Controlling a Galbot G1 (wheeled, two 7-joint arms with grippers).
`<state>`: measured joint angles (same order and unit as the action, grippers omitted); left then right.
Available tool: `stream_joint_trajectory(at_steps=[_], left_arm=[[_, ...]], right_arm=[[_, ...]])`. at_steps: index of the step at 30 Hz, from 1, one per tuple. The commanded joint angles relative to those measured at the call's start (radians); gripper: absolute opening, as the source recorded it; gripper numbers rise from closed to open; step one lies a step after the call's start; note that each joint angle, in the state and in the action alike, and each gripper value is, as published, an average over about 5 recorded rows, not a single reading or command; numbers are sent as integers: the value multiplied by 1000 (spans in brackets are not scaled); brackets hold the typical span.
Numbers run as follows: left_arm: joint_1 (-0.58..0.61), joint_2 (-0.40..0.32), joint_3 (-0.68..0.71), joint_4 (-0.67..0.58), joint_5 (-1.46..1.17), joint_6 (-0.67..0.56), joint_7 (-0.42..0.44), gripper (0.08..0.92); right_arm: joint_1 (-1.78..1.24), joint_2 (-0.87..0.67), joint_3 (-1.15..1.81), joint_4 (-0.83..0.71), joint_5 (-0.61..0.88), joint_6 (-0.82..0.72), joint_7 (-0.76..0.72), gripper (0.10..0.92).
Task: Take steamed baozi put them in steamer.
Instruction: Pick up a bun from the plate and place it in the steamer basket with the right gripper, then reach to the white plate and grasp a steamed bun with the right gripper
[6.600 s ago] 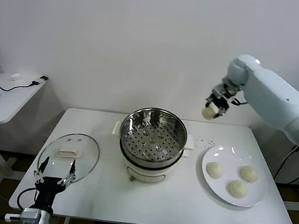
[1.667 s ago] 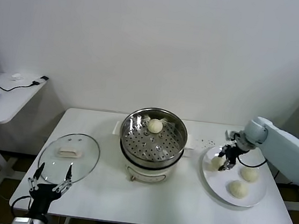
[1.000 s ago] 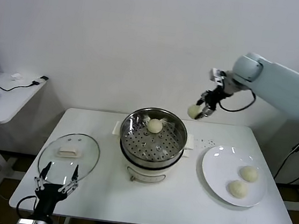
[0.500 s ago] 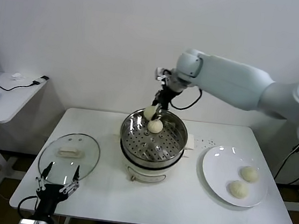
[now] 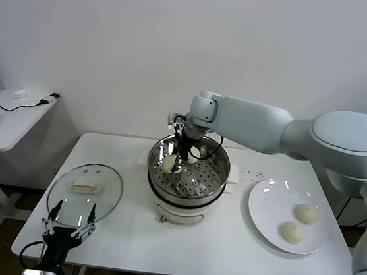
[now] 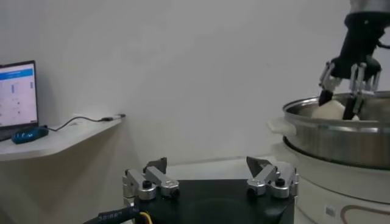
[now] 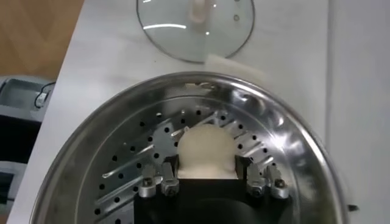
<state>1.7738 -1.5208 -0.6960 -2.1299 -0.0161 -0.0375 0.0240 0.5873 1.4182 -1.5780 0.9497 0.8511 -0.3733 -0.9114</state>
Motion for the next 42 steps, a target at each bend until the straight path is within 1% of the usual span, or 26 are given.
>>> stream_joint_trajectory(at_steps=[1,3,5,8,11,13,17,24,29,34,39,42], left_arm=[[0,2,-1,6,-1,0,-1,823],[1,2,-1,10,-2,-1,-1,823],[1,1,0,11,-2,-2,-1,823],[-1,1,1,11,-2,-2,-1,823],[-4,0,1,11,-2,-1,-2,823],[-6,1,1,11,-2,0,-3,823],[-5,1,2,11,-3,0,-3,823],[2,0,3,6,-4,0,-4,823],[-11,-10,3,6,-4,7,-3,823],[-22,-7,5,4,2,14,1,823],[-20,-7,5,-3,11,20,2,823],[-19,-6,6,-9,21,25,2,823]], right_arm=[[-38,26,-11,-6,5,-14,19,612],[-36,27,-8,-8,7,-19,21,621],[-32,27,-2,-9,10,-22,23,654],[-19,20,7,-4,13,-23,22,737],[7,1,8,12,11,-20,24,800],[29,-22,10,33,9,-15,25,817],[95,-107,25,110,7,-1,9,822],[271,-389,-20,289,-25,68,-104,823],[321,-604,-52,388,-154,115,-163,823],[275,-823,-32,469,-309,128,-195,823],[87,-981,105,484,-481,142,-210,823],[-73,-1033,222,465,-595,166,-216,823]])
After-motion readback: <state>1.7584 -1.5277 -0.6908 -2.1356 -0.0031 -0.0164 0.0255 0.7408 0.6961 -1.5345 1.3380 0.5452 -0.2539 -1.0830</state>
